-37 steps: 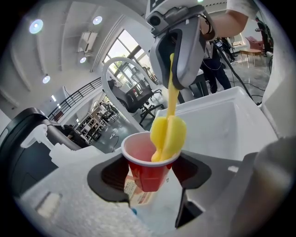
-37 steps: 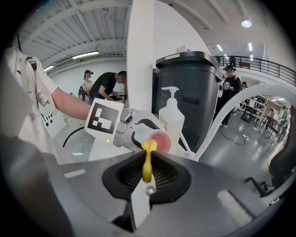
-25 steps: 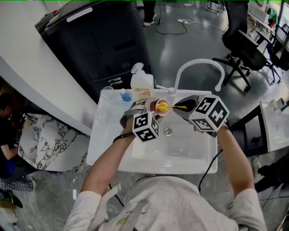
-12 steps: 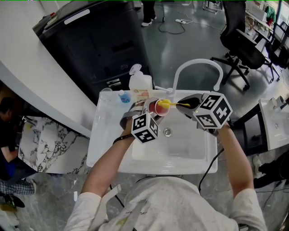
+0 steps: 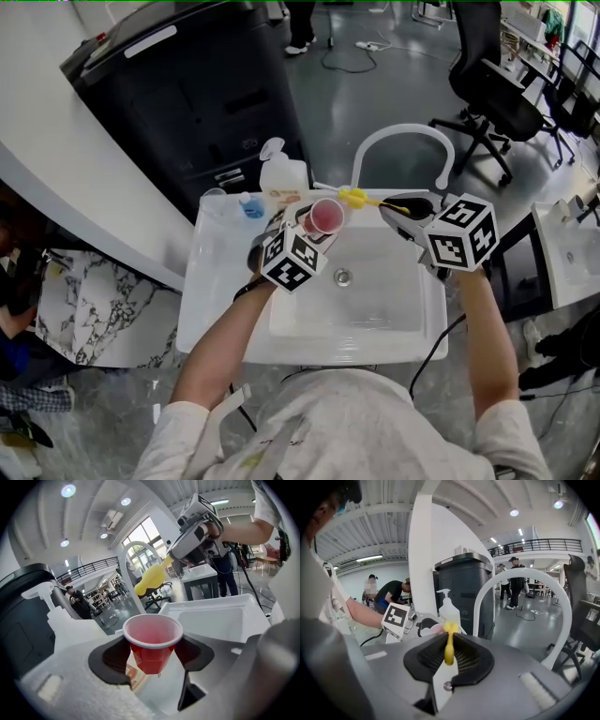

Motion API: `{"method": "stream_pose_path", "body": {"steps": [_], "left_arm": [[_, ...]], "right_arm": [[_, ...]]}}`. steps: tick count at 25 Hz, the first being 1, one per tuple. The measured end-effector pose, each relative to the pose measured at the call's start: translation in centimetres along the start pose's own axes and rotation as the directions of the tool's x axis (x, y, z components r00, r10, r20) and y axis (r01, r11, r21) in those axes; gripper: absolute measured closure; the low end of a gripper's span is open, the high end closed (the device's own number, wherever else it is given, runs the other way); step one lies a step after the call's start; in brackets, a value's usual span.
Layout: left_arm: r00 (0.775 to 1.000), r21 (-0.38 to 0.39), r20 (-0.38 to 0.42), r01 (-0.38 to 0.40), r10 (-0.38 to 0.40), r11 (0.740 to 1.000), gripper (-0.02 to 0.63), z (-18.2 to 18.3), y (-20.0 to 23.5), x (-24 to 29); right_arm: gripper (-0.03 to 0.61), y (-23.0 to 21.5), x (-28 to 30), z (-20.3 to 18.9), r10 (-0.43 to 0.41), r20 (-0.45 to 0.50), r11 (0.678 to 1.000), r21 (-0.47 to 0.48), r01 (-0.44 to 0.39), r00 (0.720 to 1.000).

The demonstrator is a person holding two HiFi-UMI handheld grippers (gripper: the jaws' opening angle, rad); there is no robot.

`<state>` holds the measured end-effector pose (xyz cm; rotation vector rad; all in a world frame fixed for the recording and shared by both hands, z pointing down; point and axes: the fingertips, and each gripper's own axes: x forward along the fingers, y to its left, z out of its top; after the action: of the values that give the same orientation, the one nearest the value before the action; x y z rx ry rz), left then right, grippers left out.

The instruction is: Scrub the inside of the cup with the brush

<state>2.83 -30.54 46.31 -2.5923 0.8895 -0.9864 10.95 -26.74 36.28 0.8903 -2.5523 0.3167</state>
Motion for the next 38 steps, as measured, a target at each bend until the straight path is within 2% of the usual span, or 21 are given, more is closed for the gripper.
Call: {"method": "stream_pose_path", "body": {"steps": [8, 13, 20, 29, 38], "left_arm": [[0.993, -0.169, 0.098, -0.042, 0.059, 0.985, 0.313, 2.1, 2.2, -1.5], [0.982, -0.293, 0.150, -0.067, 0.115, 0.954, 0.313, 2.7, 3.7, -3.2], [0.967, -0.444, 0.171, -0.095, 0.188, 0.891, 0.313, 2.0, 4.6, -4.6], [0.955, -0.470, 0.131, -0.175, 0.264, 0.865, 0.314, 0.8, 5.9, -6.1], [0.953, -0.477, 0.127, -0.186, 0.276, 0.859, 0.313, 0.5, 6.0, -6.2]], "right_arm": [[0.543, -1.5, -1.6, 0.8, -0.091, 0.086, 0.996, 0.023, 0.090, 0.992], [0.543, -2.1, -1.9, 0.9, -0.139, 0.122, 0.990, 0.039, 0.135, 0.983], [0.543, -2.5, -2.1, 1.1, -0.230, 0.206, 0.973, 0.067, 0.221, 0.951], [0.543, -3.0, -1.8, 0.4, -0.303, 0.263, 0.953, 0.100, 0.287, 0.916], [0.543, -2.9, -1.5, 0.6, -0.304, 0.276, 0.953, 0.104, 0.286, 0.912]]}}
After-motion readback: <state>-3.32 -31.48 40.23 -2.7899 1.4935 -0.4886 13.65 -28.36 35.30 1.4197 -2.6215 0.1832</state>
